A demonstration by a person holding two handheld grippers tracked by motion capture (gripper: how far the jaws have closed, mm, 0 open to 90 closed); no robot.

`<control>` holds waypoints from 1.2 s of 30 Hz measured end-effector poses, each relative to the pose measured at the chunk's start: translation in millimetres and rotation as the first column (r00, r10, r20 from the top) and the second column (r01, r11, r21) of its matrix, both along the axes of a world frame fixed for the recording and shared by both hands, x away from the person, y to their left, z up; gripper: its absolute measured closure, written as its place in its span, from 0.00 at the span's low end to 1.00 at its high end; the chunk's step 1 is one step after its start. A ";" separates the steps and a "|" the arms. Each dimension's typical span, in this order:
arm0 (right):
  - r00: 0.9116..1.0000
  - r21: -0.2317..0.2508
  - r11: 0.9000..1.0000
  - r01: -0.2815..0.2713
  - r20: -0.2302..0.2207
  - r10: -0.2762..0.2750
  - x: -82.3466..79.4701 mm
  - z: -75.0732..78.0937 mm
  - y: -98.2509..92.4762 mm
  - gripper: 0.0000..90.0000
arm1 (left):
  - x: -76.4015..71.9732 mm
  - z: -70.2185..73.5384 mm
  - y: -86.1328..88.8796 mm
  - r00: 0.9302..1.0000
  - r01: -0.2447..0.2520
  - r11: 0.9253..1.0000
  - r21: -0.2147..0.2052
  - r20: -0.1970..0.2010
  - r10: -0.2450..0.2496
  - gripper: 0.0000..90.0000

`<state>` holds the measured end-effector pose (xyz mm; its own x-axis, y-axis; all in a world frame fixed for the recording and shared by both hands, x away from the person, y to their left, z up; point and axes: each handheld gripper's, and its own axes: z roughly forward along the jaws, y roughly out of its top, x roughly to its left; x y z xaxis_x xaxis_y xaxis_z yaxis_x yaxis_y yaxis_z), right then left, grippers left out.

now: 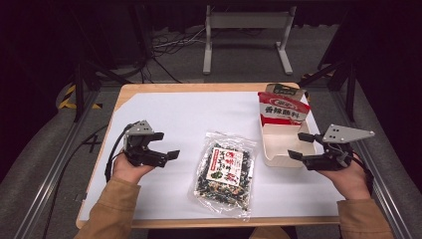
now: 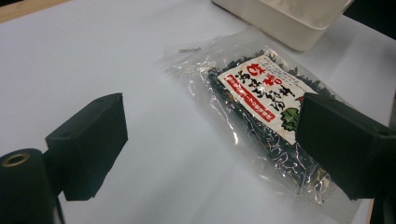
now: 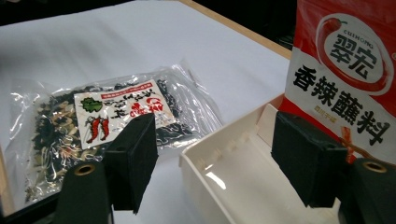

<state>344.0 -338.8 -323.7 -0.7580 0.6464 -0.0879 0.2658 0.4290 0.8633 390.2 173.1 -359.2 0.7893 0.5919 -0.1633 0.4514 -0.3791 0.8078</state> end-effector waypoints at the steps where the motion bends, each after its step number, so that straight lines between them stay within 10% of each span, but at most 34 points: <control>1: 1.000 0.005 1.000 -0.002 0.002 0.002 -1.4 -0.2 0.6 0.34 | 0.3 -0.1 -0.3 1.000 0.002 1.000 0.006 0.005 -0.003 0.11; 22: 0.999 -0.019 1.000 -0.020 0.037 0.021 -14.0 -6.2 16.4 0.32 | 11.7 -24.7 -32.1 0.991 0.017 1.000 -0.009 -0.132 -0.018 0.10; 36: 1.000 -0.021 1.000 -0.005 0.002 0.005 -18.6 -7.4 20.3 0.30 | 20.8 -44.4 -59.1 0.988 0.039 0.999 0.015 -0.148 -0.036 0.16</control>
<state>325.5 -318.5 -331.1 -0.7608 0.6408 -0.1025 0.2623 0.4481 0.8546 411.0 114.1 -403.7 0.7791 0.5662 -0.2693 0.5501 -0.4114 0.7267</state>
